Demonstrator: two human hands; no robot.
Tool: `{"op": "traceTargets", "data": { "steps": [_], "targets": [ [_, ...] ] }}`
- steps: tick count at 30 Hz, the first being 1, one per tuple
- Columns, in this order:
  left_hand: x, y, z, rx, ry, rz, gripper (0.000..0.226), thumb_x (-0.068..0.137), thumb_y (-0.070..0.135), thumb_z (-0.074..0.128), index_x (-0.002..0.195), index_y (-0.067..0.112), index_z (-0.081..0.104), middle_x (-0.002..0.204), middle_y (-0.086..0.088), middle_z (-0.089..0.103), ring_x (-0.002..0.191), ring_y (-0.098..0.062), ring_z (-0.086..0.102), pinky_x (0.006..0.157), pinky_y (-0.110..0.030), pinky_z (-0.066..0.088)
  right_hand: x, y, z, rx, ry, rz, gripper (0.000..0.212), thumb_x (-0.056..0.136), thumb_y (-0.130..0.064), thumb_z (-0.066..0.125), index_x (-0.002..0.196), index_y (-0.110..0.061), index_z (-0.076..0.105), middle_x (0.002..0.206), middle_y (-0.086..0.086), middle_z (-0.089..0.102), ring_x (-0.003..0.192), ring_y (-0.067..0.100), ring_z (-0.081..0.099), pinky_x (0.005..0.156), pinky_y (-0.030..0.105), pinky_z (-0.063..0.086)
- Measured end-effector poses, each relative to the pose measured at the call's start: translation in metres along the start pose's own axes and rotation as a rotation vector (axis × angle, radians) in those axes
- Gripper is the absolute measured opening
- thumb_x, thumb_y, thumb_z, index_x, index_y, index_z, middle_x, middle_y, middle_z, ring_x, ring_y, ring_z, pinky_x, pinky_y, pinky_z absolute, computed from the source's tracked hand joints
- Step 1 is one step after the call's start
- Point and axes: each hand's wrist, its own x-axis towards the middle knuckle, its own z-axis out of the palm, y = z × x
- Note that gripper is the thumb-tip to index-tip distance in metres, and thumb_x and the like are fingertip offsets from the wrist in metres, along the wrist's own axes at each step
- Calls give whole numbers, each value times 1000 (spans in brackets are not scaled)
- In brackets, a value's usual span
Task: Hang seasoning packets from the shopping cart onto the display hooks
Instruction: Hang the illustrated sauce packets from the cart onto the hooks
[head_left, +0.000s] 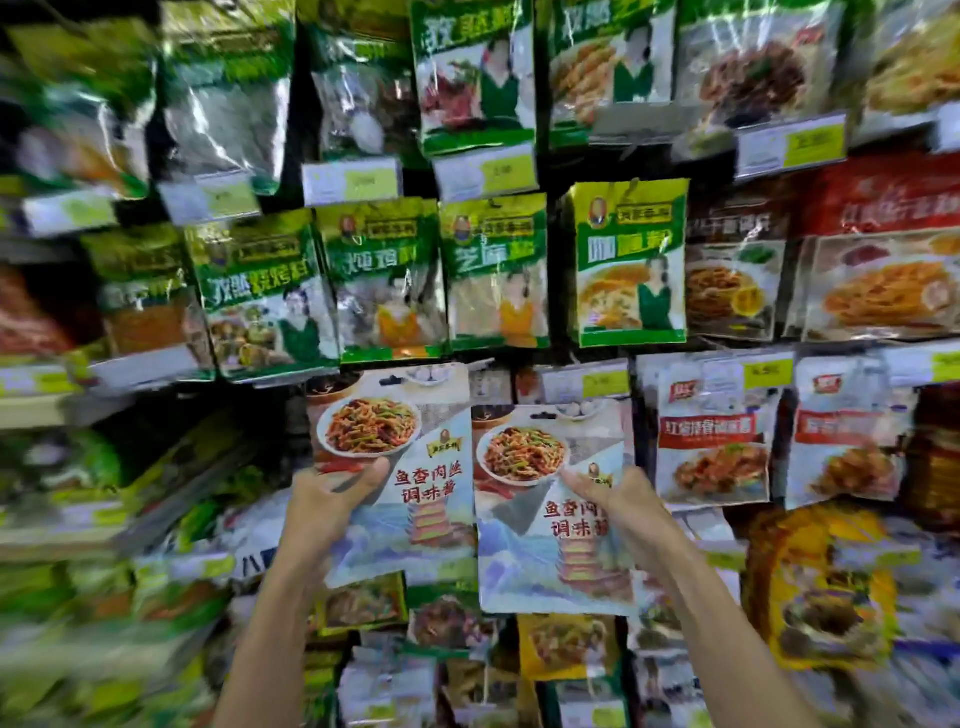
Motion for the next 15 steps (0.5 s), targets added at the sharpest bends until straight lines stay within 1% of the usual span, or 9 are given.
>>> {"op": "traceTargets", "data": {
  "steps": [1,2,3,5,7,8,10,13,15],
  "targets": [
    [4,-2,-11,17,12,8,46,76,13,71,40,20,44,41,7,40,40,-3,35,43,-13,32,4,2,12,5,-18,0,47,68,-37,80,102,-7,69,96,11,75,92,28,71,79,42,58],
    [8,-4,-22,35,25,16,46,76,14,72,43,15,40,44,-1,33,42,-7,28,43,-16,28,7,3,24,9,-40,2,41,72,-34,79,102,-9,68,98,10,75,92,26,72,79,40,58],
    [12,-8,-32,47,33,26,44,76,14,72,48,10,38,50,-4,31,46,-10,26,44,-18,26,10,5,35,17,-60,6,34,76,-31,77,102,-10,69,97,9,75,92,25,72,77,39,59],
    [22,-15,-50,57,37,27,39,79,10,72,54,9,42,57,-5,32,52,-11,26,45,-20,26,14,8,54,33,-80,13,26,81,-25,74,102,-11,69,96,8,75,89,24,72,72,35,59],
    [30,-22,-64,71,36,22,40,80,7,71,53,9,42,51,-1,31,49,-10,25,45,-18,25,18,11,69,21,-82,19,21,84,-22,71,103,-12,69,96,8,75,90,24,72,74,37,59],
    [34,-26,-70,82,38,23,43,80,7,71,51,10,40,46,1,29,46,-10,24,44,-17,24,20,13,75,14,-79,23,20,85,-21,70,103,-12,69,97,9,75,90,25,72,78,39,59],
    [38,-32,-79,98,31,20,44,80,10,72,49,11,39,44,4,27,45,-8,23,43,-17,22,24,14,85,-2,-72,37,22,86,-21,70,104,-8,68,97,11,75,90,27,72,81,43,58],
    [42,-42,-94,87,38,-5,38,78,14,73,52,6,46,53,-4,33,52,-11,28,48,-21,26,28,13,94,-28,-72,52,25,84,-21,71,102,-3,67,95,14,74,87,27,72,77,37,60],
    [43,-48,-103,72,54,-37,35,78,14,73,54,2,51,61,-9,37,62,-16,32,56,-30,29,32,14,98,-47,-87,65,29,83,-23,73,103,-3,67,94,12,75,86,25,73,75,34,60]
  ]
}}
